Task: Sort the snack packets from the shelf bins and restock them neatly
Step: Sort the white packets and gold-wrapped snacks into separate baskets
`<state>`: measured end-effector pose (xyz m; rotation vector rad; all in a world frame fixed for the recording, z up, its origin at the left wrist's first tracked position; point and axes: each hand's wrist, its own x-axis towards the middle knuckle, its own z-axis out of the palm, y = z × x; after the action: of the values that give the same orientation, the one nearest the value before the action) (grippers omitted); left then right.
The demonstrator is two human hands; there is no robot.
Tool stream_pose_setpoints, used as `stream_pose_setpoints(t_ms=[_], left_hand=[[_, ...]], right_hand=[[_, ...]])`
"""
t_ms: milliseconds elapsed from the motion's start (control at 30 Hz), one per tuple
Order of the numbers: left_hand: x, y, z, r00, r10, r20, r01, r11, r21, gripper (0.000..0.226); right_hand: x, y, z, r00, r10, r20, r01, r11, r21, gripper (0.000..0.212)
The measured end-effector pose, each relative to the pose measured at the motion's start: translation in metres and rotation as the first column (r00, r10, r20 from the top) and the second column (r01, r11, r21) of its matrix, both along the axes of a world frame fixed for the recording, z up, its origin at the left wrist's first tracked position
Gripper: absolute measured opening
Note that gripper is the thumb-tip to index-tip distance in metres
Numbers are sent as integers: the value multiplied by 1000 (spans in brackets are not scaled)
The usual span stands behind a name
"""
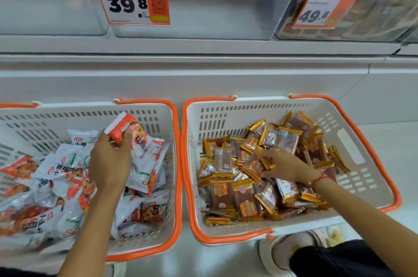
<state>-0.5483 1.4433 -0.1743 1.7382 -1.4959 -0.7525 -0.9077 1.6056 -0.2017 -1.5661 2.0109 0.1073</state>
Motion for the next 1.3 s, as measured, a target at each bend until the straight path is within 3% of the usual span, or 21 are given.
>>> stream_pose_setpoints(t_ms=[100, 200, 267, 333, 400, 433, 467, 533, 600, 667, 700, 800, 900, 967, 1033, 1067, 1100, 1133, 1200, 1233, 1300], left_hand=[[3, 3, -11, 989, -73, 132, 61, 994, 91, 45], [-4, 8, -18, 985, -80, 154, 59, 989, 134, 69], [-22, 19, -7, 981, 8, 192, 2, 999, -51, 76], [-48, 36, 10, 982, 10, 191, 44, 959, -279, 67], [-85, 56, 21, 947, -233, 222, 301, 883, -361, 52], [-106, 64, 22, 855, -452, 254, 513, 812, -279, 45], [-126, 70, 17, 693, -665, 279, 714, 688, -131, 42], [-163, 80, -7, 256, -906, 337, 919, 336, 204, 48], [-192, 89, -42, -126, -897, 424, 922, 52, 384, 76], [-208, 98, -78, -324, -812, 486, 868, -51, 493, 107], [-212, 103, -92, -345, -787, 511, 853, -36, 521, 116], [-215, 108, -118, -257, -775, 578, 871, 72, 485, 115], [-217, 82, -118, -137, -704, 697, 950, 105, 294, 80], [-212, 37, -102, -44, -593, 804, 936, 256, 240, 57], [-203, -13, -82, -167, -434, 885, 880, 340, 332, 41], [-197, -28, -74, -239, -402, 884, 858, 340, 386, 38], [-192, -34, -69, -253, -425, 869, 849, 334, 410, 38], [-190, -30, -66, -169, -500, 849, 873, 323, 364, 36], [-191, 4, -64, 87, -704, 705, 942, 288, 171, 28], [-196, 28, -66, 115, -790, 602, 965, 234, 122, 22], [-208, 75, -76, -38, -872, 487, 978, 68, 197, 33]], right_hand=[[4, 13, -5, 908, 324, -267, -270, 937, 221, 89], [6, 26, -25, 840, 401, -365, -359, 916, 180, 108], [2, 28, -29, 822, 399, -405, -378, 916, 133, 104], [4, 26, -27, 840, 365, -402, -360, 928, 91, 86], [2, 26, -25, 872, 296, -391, -331, 943, -24, 65], [-1, 25, -26, 871, 271, -410, -326, 943, -69, 58], [-5, 24, -25, 870, 270, -412, -322, 945, -61, 55], [-17, 22, -22, 853, 339, -398, -381, 924, -29, 60], [-33, 23, -15, 802, 449, -394, -487, 874, 6, 72], [-53, 33, -10, 735, 534, -417, -575, 818, 34, 86], [-64, 40, -9, 722, 547, -423, -579, 813, 63, 95], [-87, 58, -11, 738, 504, -448, -526, 846, 86, 113], [-87, 62, -16, 743, 488, -458, -493, 862, 119, 117], [-85, 62, -17, 755, 478, -449, -487, 867, 106, 114], [-85, 62, -19, 769, 462, -441, -477, 875, 85, 113], [-86, 62, -19, 772, 458, -440, -475, 876, 79, 112], [-87, 62, -20, 775, 452, -441, -474, 878, 67, 111], [-87, 61, -19, 779, 443, -443, -468, 882, 59, 108], [-85, 58, -18, 796, 416, -439, -458, 889, 11, 99], [-84, 56, -17, 816, 398, -420, -435, 900, 7, 95], [-80, 54, -13, 850, 363, -382, -378, 925, 39, 90]])
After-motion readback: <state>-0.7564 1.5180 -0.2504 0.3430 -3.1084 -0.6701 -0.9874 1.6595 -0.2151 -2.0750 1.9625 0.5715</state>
